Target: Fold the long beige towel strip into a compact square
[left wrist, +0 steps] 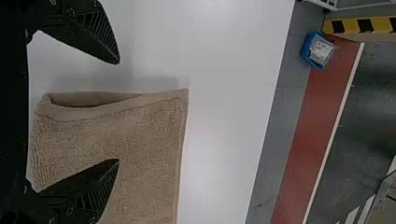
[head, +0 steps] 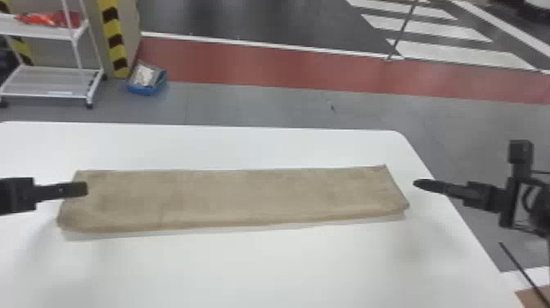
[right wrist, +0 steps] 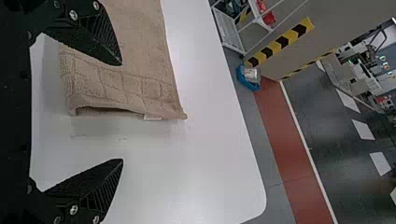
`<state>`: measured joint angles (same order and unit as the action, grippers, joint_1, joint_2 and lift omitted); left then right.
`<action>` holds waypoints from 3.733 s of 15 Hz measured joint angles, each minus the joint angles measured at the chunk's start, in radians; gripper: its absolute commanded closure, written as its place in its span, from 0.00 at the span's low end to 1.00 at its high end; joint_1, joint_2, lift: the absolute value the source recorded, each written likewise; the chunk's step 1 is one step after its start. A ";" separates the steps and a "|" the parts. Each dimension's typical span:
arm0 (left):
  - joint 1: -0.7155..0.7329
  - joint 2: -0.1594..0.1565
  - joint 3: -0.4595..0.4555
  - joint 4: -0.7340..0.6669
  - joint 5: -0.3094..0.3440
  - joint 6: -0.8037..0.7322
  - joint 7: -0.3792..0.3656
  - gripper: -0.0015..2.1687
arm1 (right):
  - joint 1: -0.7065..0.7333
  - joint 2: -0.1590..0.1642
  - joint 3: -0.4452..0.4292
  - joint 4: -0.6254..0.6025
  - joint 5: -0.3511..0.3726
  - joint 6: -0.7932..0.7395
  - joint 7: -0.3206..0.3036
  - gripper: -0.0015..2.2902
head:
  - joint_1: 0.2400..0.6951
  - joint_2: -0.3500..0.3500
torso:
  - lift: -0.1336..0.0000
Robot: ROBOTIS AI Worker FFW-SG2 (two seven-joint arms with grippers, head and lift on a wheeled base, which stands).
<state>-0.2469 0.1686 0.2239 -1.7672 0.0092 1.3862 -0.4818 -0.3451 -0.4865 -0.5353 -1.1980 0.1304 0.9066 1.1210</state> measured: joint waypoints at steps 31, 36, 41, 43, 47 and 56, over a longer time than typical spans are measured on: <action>0.013 0.011 -0.083 0.097 -0.157 -0.179 -0.040 0.15 | 0.031 0.011 -0.006 -0.047 0.014 -0.006 -0.004 0.08 | 1.00 0.20 | 0.07; 0.001 0.009 -0.088 0.104 -0.158 -0.178 -0.054 0.24 | 0.035 0.011 -0.008 -0.048 0.010 -0.003 -0.003 0.08 | 1.00 0.19 | 0.07; -0.007 0.007 -0.098 0.108 -0.162 -0.161 -0.052 0.24 | 0.041 0.011 -0.011 -0.049 0.005 -0.002 -0.001 0.08 | 1.00 0.19 | 0.07; -0.008 0.007 -0.109 0.112 -0.168 -0.158 -0.051 0.32 | 0.043 0.011 -0.017 -0.049 0.005 -0.004 0.001 0.08 | 1.00 0.18 | 0.07; -0.015 0.009 -0.115 0.115 -0.172 -0.132 -0.058 0.61 | 0.046 0.009 -0.023 -0.049 0.003 -0.003 0.004 0.08 | 1.00 0.17 | 0.07; -0.041 0.007 -0.036 0.053 -0.023 0.073 -0.083 0.77 | 0.049 0.017 -0.023 -0.069 -0.003 0.005 0.006 0.08 | 1.00 0.14 | 0.07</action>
<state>-0.2883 0.1755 0.1876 -1.7139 -0.0134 1.4597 -0.5645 -0.2961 -0.4691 -0.5580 -1.2666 0.1275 0.9114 1.1268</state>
